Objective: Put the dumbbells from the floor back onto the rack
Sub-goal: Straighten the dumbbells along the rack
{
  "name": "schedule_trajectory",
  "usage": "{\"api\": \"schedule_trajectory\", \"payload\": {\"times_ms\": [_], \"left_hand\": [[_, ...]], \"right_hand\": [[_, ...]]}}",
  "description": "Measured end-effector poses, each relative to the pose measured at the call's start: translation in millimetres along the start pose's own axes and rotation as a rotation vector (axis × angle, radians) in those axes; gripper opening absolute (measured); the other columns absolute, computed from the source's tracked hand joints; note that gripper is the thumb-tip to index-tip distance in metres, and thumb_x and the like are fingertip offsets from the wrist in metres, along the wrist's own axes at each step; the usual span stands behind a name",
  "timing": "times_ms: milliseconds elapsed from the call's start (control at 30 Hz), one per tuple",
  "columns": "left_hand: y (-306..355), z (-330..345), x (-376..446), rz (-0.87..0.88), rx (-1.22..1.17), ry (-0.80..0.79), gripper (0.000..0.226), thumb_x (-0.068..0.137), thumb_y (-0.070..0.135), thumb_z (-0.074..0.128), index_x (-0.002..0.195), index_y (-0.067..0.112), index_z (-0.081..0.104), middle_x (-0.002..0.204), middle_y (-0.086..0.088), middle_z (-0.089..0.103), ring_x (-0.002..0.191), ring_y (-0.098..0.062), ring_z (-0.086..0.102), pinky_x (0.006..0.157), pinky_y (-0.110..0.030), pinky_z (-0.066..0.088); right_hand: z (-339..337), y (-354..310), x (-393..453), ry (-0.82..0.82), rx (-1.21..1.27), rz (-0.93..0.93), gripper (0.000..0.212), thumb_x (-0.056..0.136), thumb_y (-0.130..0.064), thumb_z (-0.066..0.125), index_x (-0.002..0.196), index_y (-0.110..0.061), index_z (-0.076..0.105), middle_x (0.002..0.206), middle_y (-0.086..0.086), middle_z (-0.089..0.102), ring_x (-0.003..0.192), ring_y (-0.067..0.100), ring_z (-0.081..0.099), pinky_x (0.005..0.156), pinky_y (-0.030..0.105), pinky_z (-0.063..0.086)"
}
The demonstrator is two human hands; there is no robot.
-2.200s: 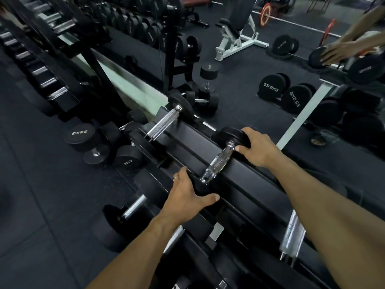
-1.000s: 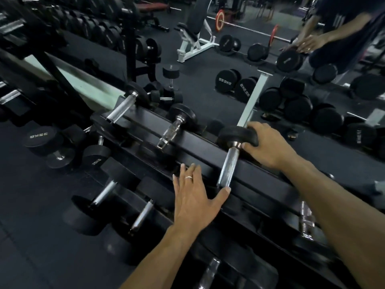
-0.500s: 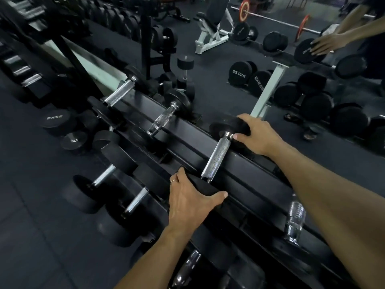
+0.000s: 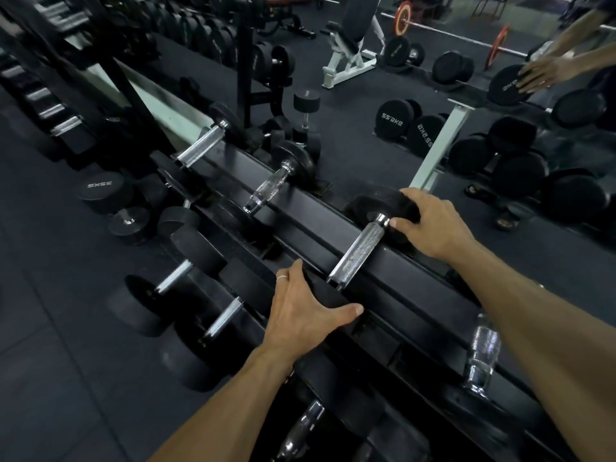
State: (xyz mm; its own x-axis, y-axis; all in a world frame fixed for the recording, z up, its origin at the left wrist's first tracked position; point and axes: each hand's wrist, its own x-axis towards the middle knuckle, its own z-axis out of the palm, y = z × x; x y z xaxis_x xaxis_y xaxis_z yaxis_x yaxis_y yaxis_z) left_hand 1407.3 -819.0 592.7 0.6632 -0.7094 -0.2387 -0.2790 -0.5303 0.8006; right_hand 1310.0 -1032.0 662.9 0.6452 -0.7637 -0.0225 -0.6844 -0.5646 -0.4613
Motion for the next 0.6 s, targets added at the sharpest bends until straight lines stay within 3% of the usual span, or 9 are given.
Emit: {"api": "schedule_trajectory", "payload": {"times_ms": [300,467,600], "left_hand": [[-2.6,-3.5,4.3,-0.004,0.001,-0.032,0.128,0.053,0.066,0.081,0.152,0.021,0.013,0.154,0.003,0.017,0.14,-0.016,0.028,0.104,-0.025,0.029],[2.0,-8.9,1.7,0.002,0.034,-0.041,0.127,0.052,0.069,0.079,0.15,0.015,0.019,0.154,-0.006,0.024,0.14,-0.02,0.028,0.11,-0.033,0.031],[8.8,-11.6,-9.9,0.116,0.086,0.007,0.116,0.069,0.062,0.074,0.152,0.01,0.012,0.158,-0.01,0.015,0.146,-0.021,0.019,0.115,-0.032,0.024]], "right_hand": [[5.0,-9.6,-0.6,0.027,0.016,0.059,0.05,0.092,-0.025,0.065,0.139,-0.022,0.048,0.114,0.008,0.067,0.109,0.03,0.06,0.093,0.034,0.045],[2.7,-20.5,-4.7,-0.032,-0.056,0.094,0.053,0.094,-0.023,0.061,0.142,-0.015,0.039,0.128,0.015,0.058,0.117,0.036,0.054,0.098,0.042,0.044],[-7.6,-23.3,-29.8,-0.008,-0.216,0.054,0.058,0.092,-0.028,0.06,0.142,-0.01,0.037,0.133,0.016,0.05,0.121,0.036,0.049,0.097,0.045,0.045]]}}
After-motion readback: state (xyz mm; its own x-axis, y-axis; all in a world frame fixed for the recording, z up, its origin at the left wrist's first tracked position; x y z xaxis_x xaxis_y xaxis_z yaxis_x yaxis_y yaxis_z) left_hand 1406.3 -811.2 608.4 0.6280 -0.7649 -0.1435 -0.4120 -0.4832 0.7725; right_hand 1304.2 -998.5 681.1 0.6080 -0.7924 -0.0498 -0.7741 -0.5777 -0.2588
